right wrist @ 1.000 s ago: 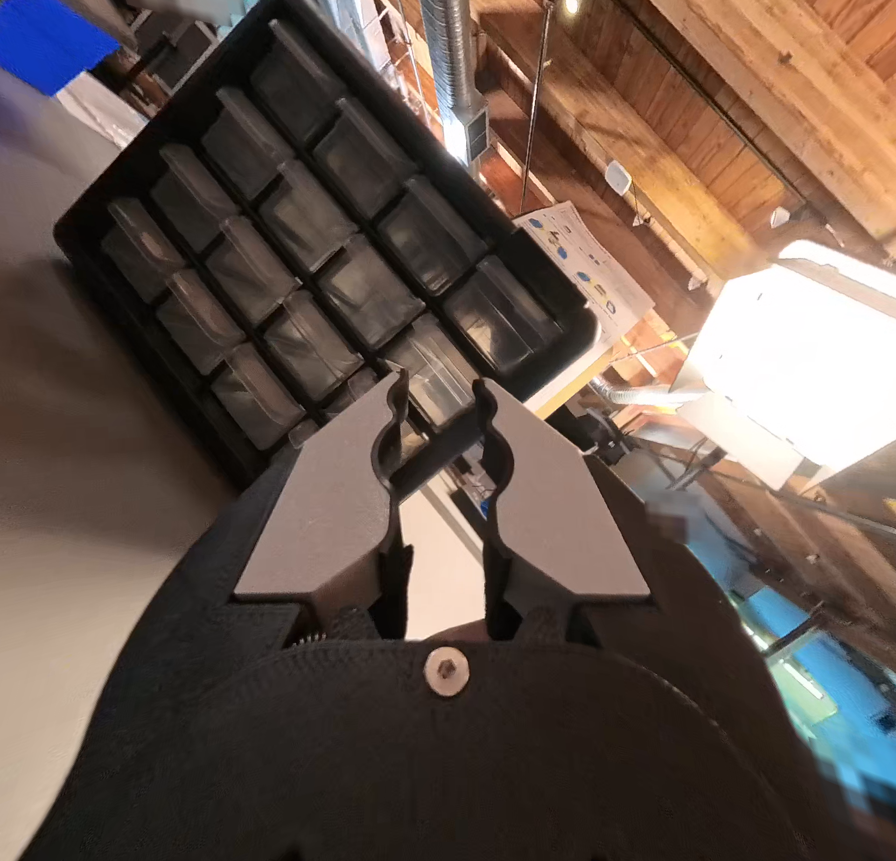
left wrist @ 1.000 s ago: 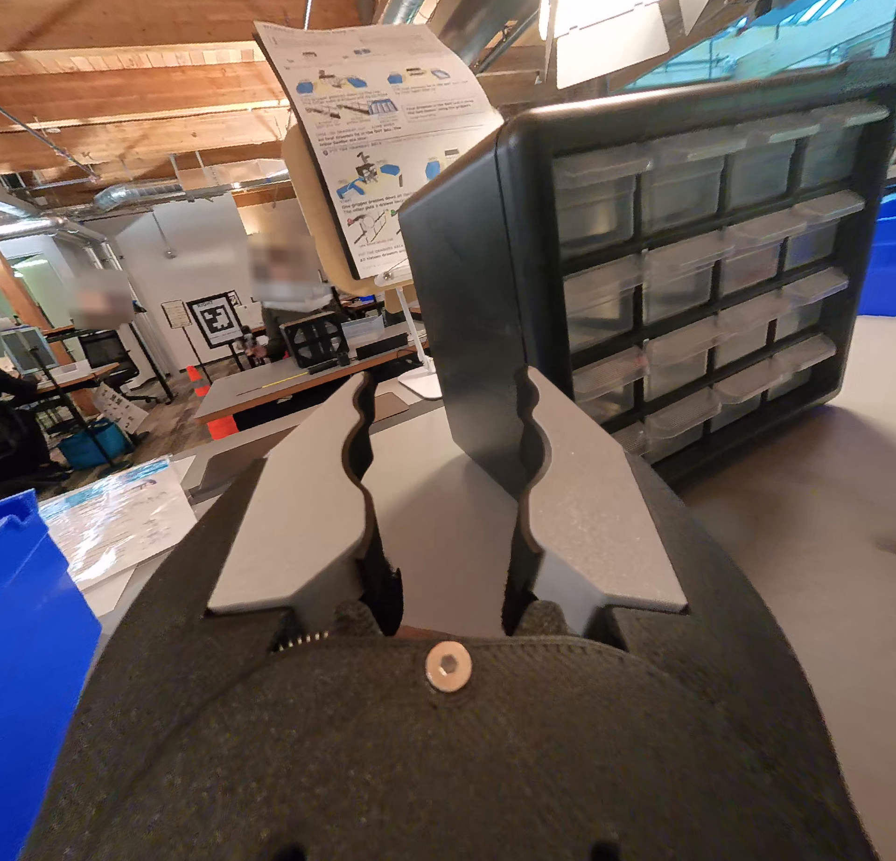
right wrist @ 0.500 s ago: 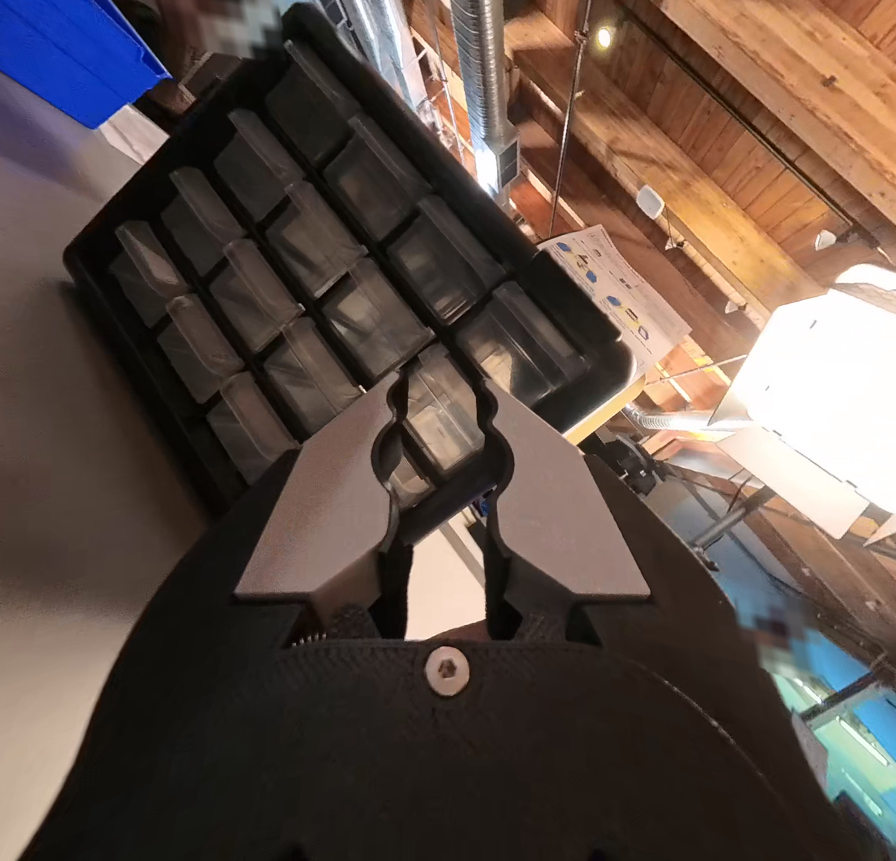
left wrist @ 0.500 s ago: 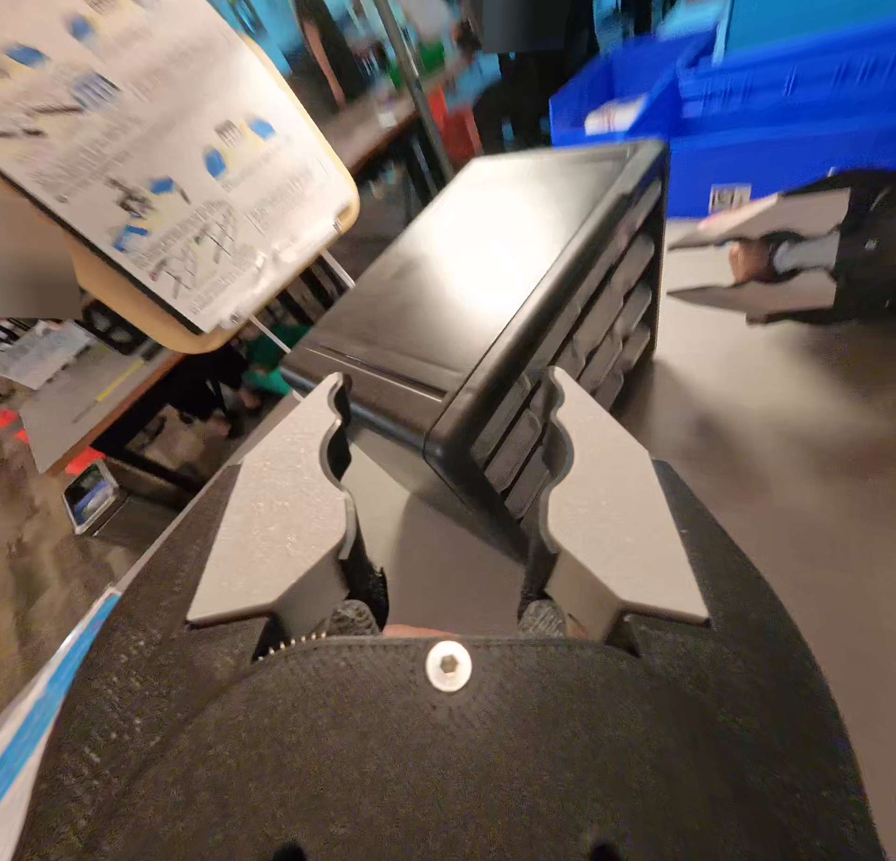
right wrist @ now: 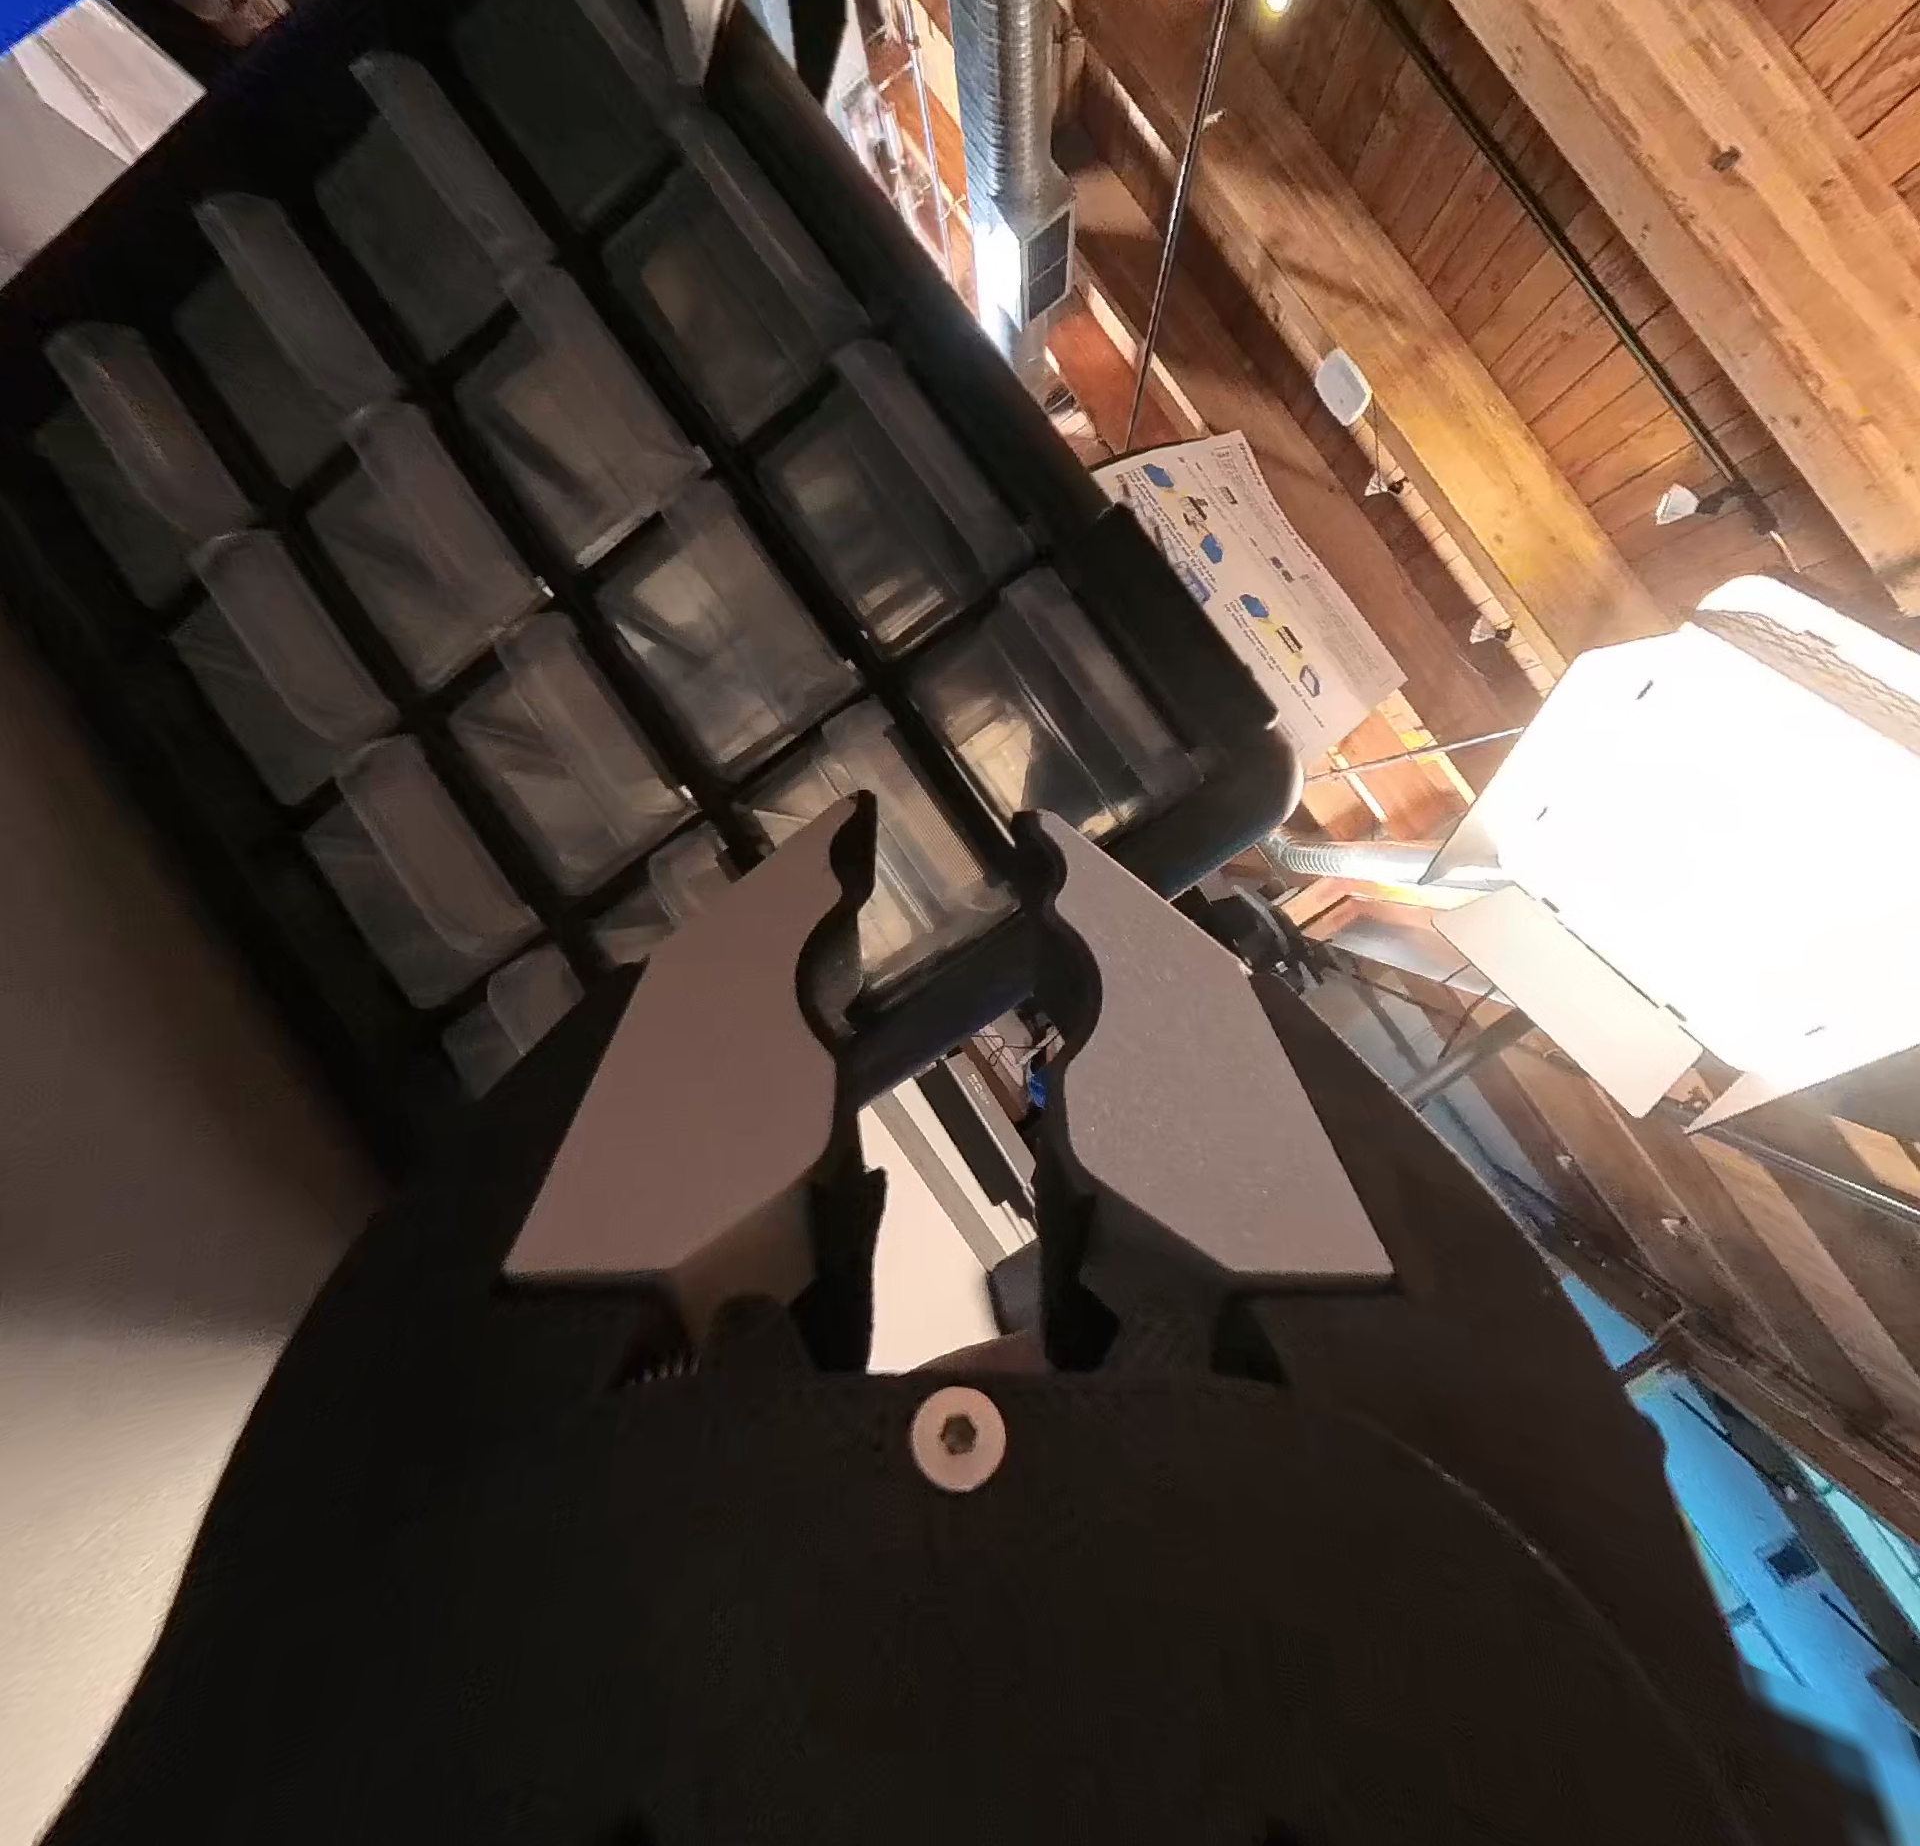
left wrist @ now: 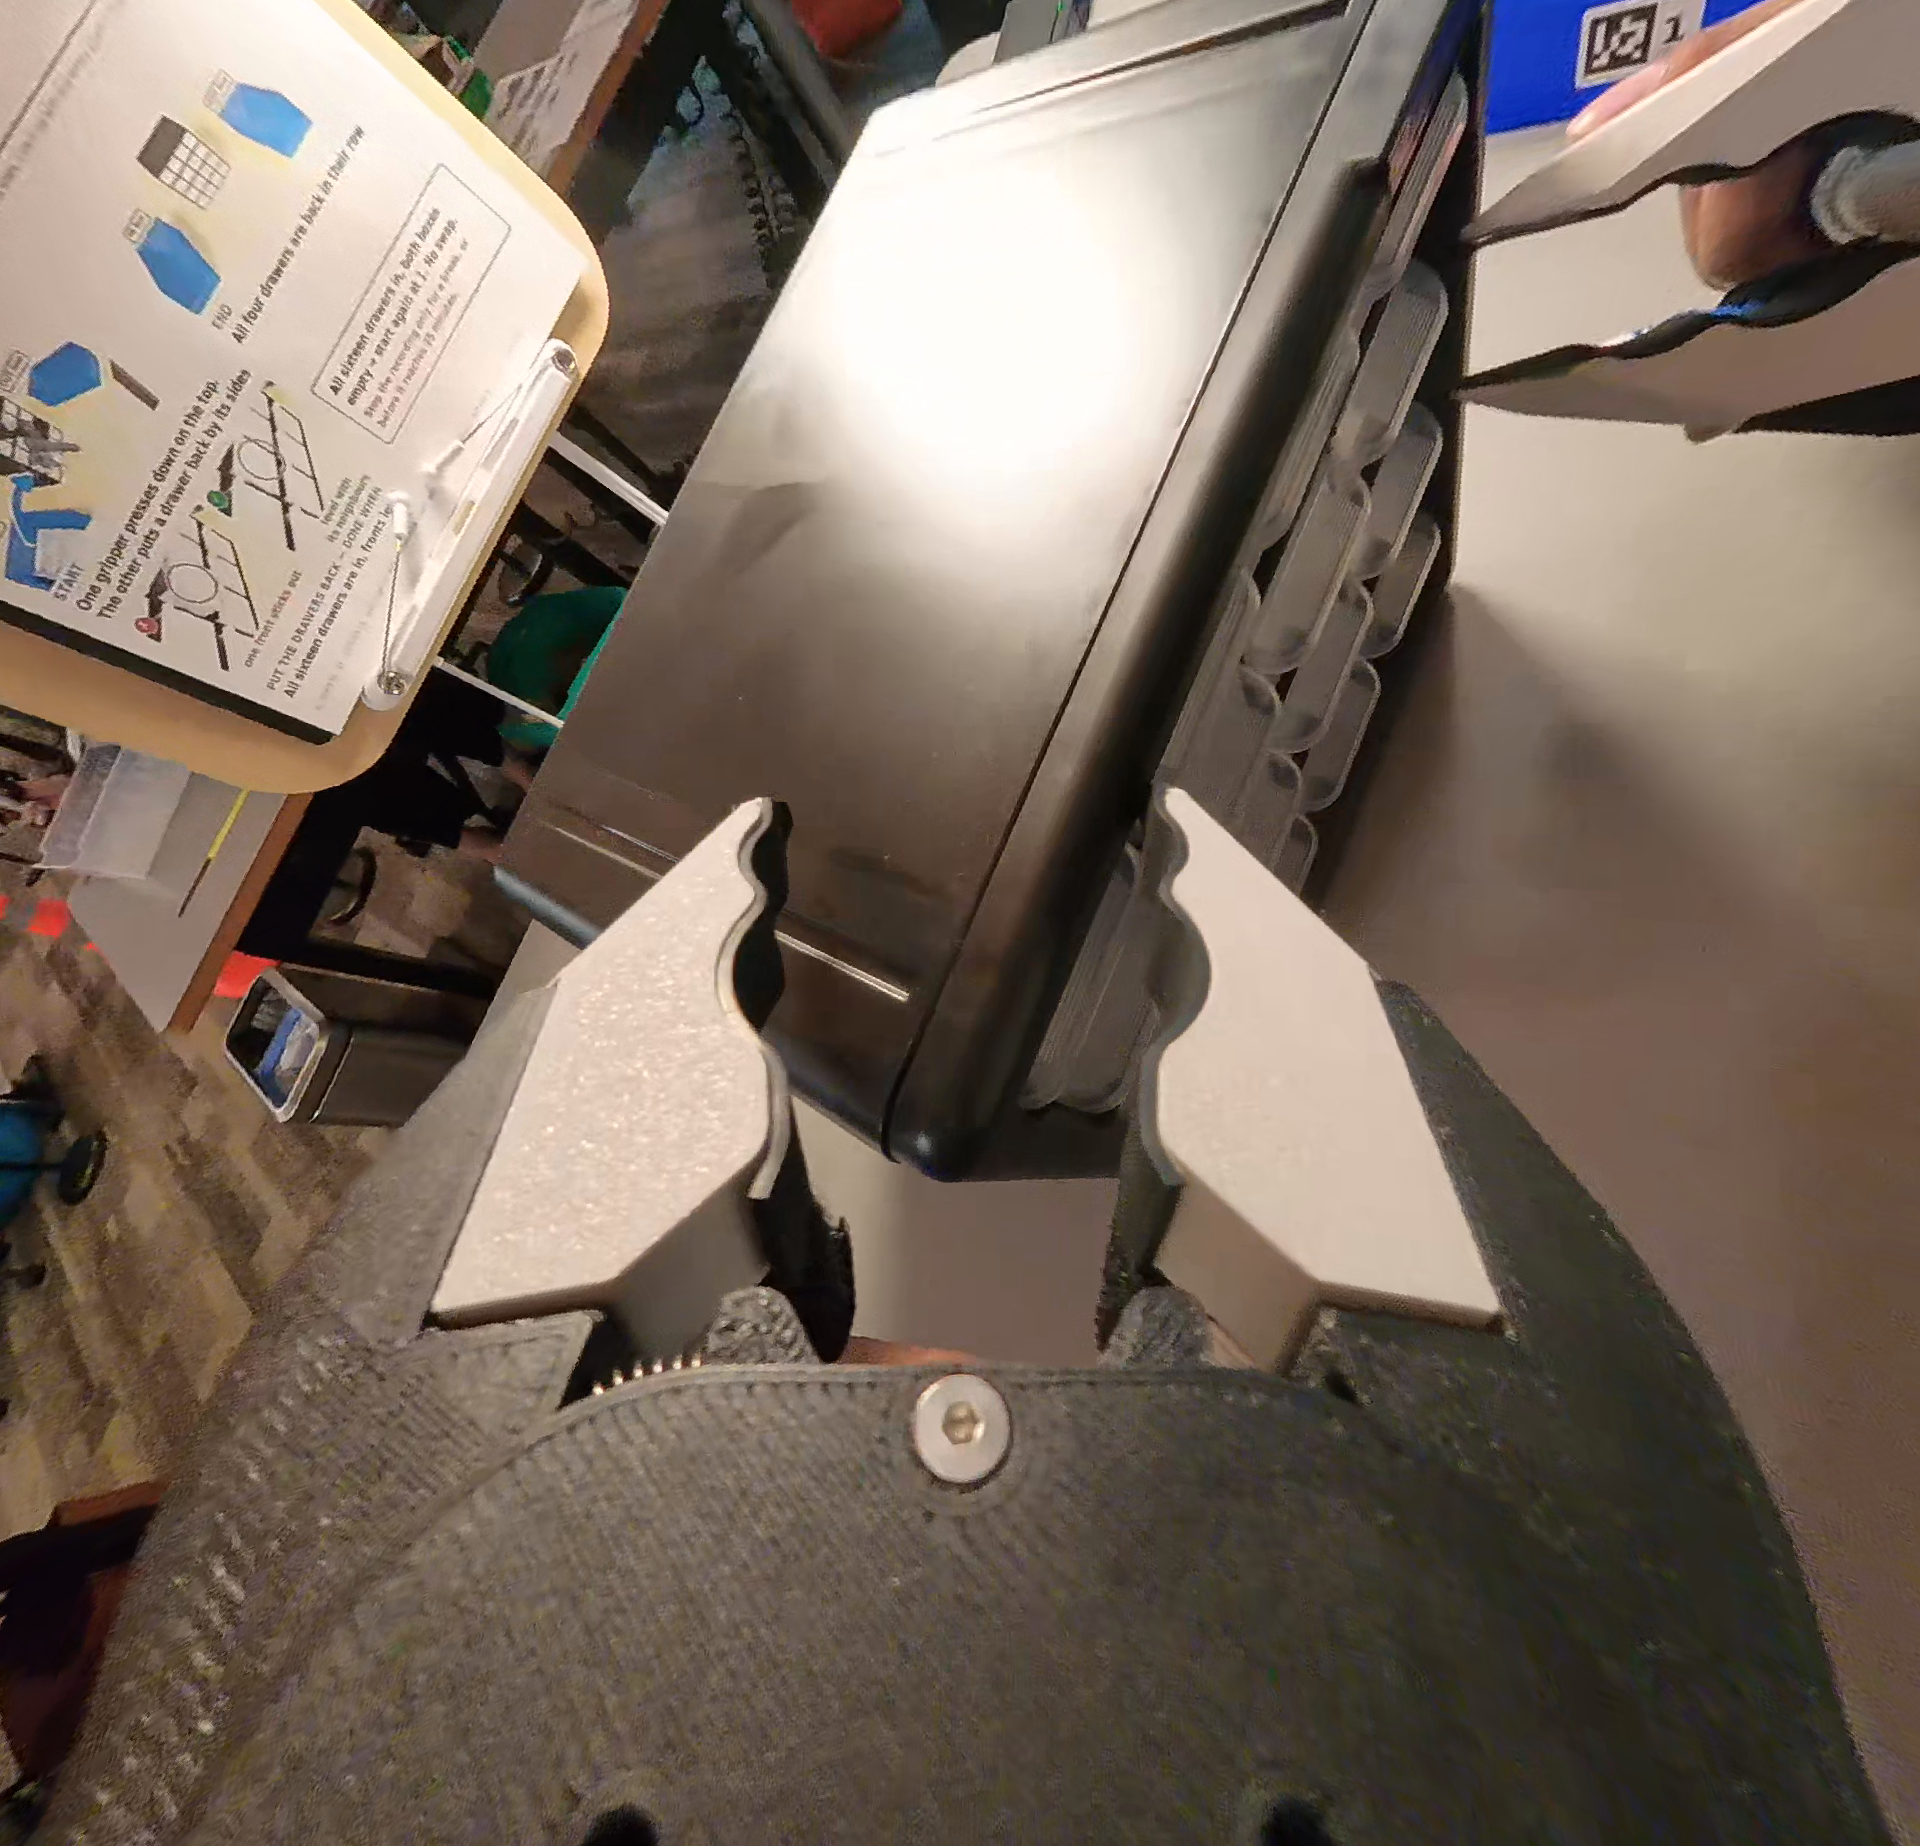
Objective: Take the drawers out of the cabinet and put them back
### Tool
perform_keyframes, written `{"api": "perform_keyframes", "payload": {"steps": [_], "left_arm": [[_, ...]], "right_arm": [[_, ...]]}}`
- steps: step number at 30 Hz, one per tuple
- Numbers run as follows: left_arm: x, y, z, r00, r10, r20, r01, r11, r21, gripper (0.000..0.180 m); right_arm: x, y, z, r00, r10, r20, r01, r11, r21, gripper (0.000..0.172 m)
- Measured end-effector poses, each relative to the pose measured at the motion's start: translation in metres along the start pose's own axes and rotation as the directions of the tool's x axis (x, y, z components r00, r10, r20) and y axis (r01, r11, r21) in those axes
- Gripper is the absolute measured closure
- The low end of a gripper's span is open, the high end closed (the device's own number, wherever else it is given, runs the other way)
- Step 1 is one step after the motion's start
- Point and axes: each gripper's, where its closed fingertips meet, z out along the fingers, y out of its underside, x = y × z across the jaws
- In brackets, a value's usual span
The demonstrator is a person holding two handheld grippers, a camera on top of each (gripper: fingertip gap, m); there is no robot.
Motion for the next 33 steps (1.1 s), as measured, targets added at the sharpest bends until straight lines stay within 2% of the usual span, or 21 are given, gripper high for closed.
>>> {"api": "perform_keyframes", "payload": {"steps": [9,15,19,28,30,33], "left_arm": [[0.004,0.001,0.003,1.000,-0.002,-0.027,0.002,1.000,0.002,0.120],[0.005,0.001,0.004,1.000,-0.004,-0.025,0.003,1.000,-0.003,0.120],[0.005,0.002,0.005,1.000,-0.017,-0.025,0.017,1.000,-0.010,0.118],[0.006,0.002,0.004,0.999,-0.026,-0.023,0.026,0.999,-0.020,0.119],[0.006,0.002,0.004,0.999,-0.027,-0.023,0.027,0.999,-0.021,0.119],[0.007,0.002,0.004,0.999,-0.029,-0.023,0.029,0.999,-0.023,0.119]], "right_arm": [[-0.005,0.009,0.007,0.986,-0.163,0.020,0.164,0.984,-0.068,0.147],[-0.010,0.013,0.014,0.938,-0.346,0.033,0.347,0.932,-0.105,0.149],[-0.006,0.011,0.013,0.914,-0.405,0.010,0.404,0.907,-0.121,0.159],[-0.012,-0.011,-0.029,0.884,-0.466,-0.033,0.463,0.883,-0.077,0.159],[-0.015,-0.012,-0.032,0.882,-0.471,-0.012,0.468,0.880,-0.081,0.151],[-0.022,-0.014,-0.032,0.914,-0.395,0.094,0.402,0.913,-0.076,0.124]]}}
